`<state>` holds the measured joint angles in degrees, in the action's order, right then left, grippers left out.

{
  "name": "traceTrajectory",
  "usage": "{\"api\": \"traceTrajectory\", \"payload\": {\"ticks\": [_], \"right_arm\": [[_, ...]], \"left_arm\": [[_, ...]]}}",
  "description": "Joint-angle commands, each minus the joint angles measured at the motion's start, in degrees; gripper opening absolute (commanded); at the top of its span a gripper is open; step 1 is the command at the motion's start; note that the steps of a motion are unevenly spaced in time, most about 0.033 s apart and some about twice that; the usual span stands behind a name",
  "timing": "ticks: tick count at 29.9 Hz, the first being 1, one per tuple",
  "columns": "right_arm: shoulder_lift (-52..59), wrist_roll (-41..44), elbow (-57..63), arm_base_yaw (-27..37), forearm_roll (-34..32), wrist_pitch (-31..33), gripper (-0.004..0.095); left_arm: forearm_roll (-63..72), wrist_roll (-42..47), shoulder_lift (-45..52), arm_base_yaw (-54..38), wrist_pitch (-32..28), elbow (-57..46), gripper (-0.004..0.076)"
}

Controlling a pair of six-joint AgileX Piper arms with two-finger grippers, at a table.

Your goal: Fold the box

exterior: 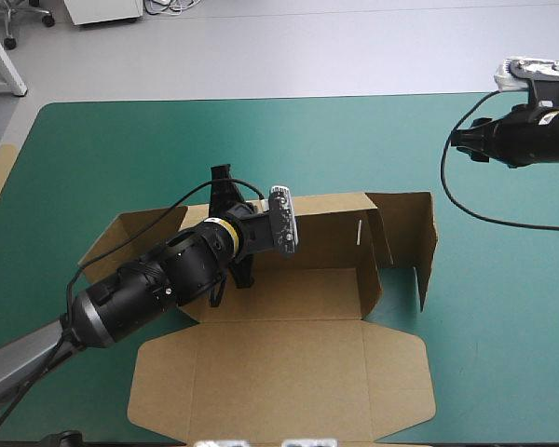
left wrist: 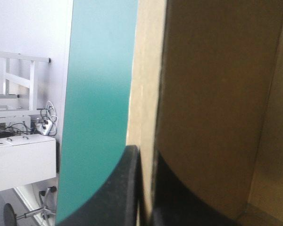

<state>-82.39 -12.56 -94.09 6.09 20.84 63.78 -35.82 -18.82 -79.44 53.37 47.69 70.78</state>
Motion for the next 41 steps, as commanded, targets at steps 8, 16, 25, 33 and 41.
{"api": "traceTrajectory", "payload": {"ticks": [8, 16, 25, 33, 41], "right_arm": [[-5.72, -5.37, -2.10, 1.82, 10.94, 1.49, 0.0508], [-8.73, -5.64, -2.47, 1.82, 11.96, -0.80, 0.0466], [-15.75, -5.44, -8.79, -2.72, 10.59, -0.33, 0.0461], [-18.61, -2.42, -10.15, -8.38, 1.72, -2.11, 0.0341], [-20.29, -3.04, -10.15, -8.51, 4.52, -0.70, 0.0324]], "left_arm": [[-7.90, 9.07, 1.61, 0.34, -2.37, -4.54, -0.0010], [-19.53, 19.19, 3.20, 0.91, -7.01, -10.01, -0.0010], [-22.08, 20.72, 3.09, 1.01, -8.21, -10.85, -0.0010], [-22.09, 20.72, 3.09, 1.01, -6.03, -10.85, -0.0010], [-22.22, 21.49, 2.99, 1.01, -6.16, -10.85, -0.0010]]}}
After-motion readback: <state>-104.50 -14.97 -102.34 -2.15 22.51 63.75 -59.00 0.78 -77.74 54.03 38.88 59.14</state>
